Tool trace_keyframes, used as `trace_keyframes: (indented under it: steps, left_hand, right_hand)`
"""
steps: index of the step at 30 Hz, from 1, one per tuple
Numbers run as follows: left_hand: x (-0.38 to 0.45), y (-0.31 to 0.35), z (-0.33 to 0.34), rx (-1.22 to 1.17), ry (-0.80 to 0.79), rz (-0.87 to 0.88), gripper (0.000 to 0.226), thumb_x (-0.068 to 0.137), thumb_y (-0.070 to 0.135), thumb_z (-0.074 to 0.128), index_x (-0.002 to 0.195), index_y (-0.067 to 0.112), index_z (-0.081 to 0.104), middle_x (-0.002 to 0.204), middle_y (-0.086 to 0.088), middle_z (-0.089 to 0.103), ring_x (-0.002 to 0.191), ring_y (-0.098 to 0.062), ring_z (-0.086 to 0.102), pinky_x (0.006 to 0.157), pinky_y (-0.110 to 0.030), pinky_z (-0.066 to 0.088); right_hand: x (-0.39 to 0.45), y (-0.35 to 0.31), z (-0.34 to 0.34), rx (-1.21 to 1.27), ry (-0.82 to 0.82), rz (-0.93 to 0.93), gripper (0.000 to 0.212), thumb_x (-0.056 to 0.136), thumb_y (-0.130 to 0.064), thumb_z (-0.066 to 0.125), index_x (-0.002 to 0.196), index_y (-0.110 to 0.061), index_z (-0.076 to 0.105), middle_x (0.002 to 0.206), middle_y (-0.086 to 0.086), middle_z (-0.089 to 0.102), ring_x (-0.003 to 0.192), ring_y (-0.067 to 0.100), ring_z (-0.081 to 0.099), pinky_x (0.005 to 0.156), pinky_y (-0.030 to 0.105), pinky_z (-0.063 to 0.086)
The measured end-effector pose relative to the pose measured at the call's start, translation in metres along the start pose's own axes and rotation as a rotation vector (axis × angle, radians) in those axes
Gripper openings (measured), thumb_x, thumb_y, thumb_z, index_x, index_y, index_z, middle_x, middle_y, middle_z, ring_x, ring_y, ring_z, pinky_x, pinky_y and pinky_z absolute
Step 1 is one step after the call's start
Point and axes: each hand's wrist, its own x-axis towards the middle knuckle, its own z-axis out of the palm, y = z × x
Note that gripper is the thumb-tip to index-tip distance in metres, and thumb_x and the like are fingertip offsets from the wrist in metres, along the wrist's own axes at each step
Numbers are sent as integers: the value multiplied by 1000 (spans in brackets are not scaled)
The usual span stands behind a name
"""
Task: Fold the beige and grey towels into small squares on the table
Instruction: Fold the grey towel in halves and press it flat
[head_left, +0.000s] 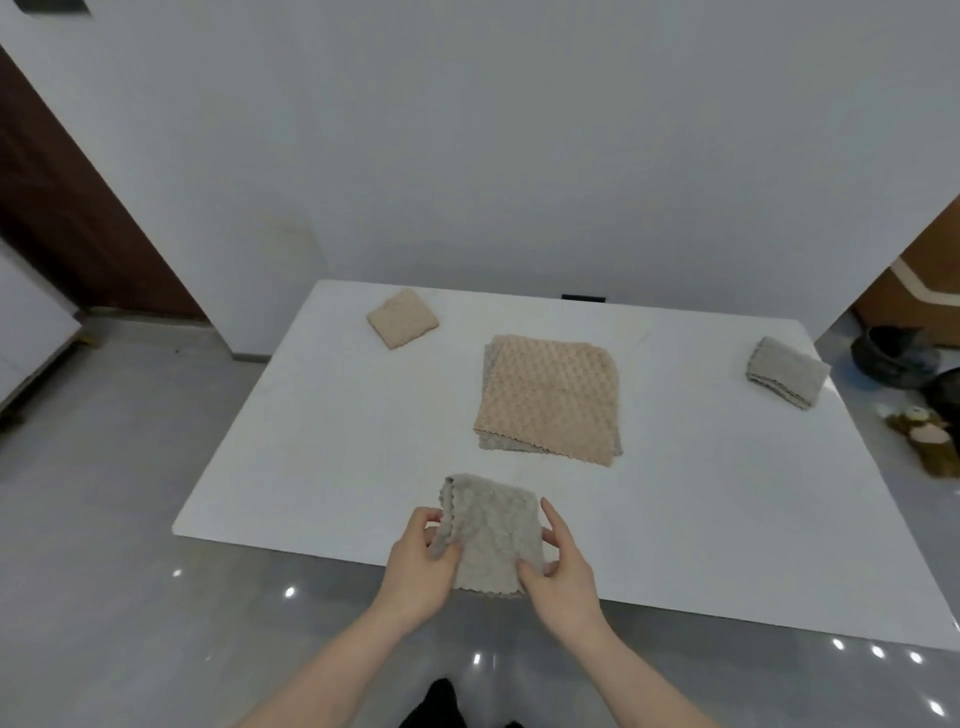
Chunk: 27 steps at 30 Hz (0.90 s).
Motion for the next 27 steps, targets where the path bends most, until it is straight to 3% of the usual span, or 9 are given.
trace_keyframes:
  steps: [3,8,18,21,24,27]
  left_hand:
    - [-1,-5,-22,-21,40,-11,27,96,22,66,121,31,57,107,3,72,88,-4,71,76,-28,60]
    - [14,8,-63,-72,145,20,19,93,18,69,107,31,70,98,9,75,82,3,69,64,-11,50]
    - [99,-15,-160,-12,141,19,4,90,32,74,94,33,76,91,17,75,80,-6,72,70,-21,54]
    - [138,-30,-208,97,129,14,7,87,37,76,92,32,76,92,14,74,78,-5,70,71,-23,52]
    - [170,-48,-255,179,122,1,9,84,41,76,85,32,76,87,14,72,74,-6,68,69,-25,50]
    - [195,-59,-291,248,104,-11,12,83,43,76,80,32,73,84,13,71,70,-7,67,62,-24,47]
  right_hand:
    - [5,-12,15,-1,-37,-21,68,89,-10,64,144,-45,43,126,-18,60,61,9,64,61,20,55]
    - [24,-39,50,-4,-68,-23,41,87,-12,65,115,-42,69,104,4,70,60,5,61,60,13,48]
    - [89,-85,143,-25,-15,-66,37,87,-9,68,116,-31,69,115,-12,61,67,6,66,69,18,54]
    - [115,-98,190,-29,-5,-43,38,85,-11,67,114,-36,69,117,-14,61,79,5,65,76,19,55]
    - [138,-112,240,-53,-20,-40,38,84,-16,67,111,-43,67,119,-18,60,96,11,66,91,31,57]
    - [153,-124,276,-61,-9,-45,40,83,-16,68,109,-46,65,119,-20,59,99,10,67,93,33,57]
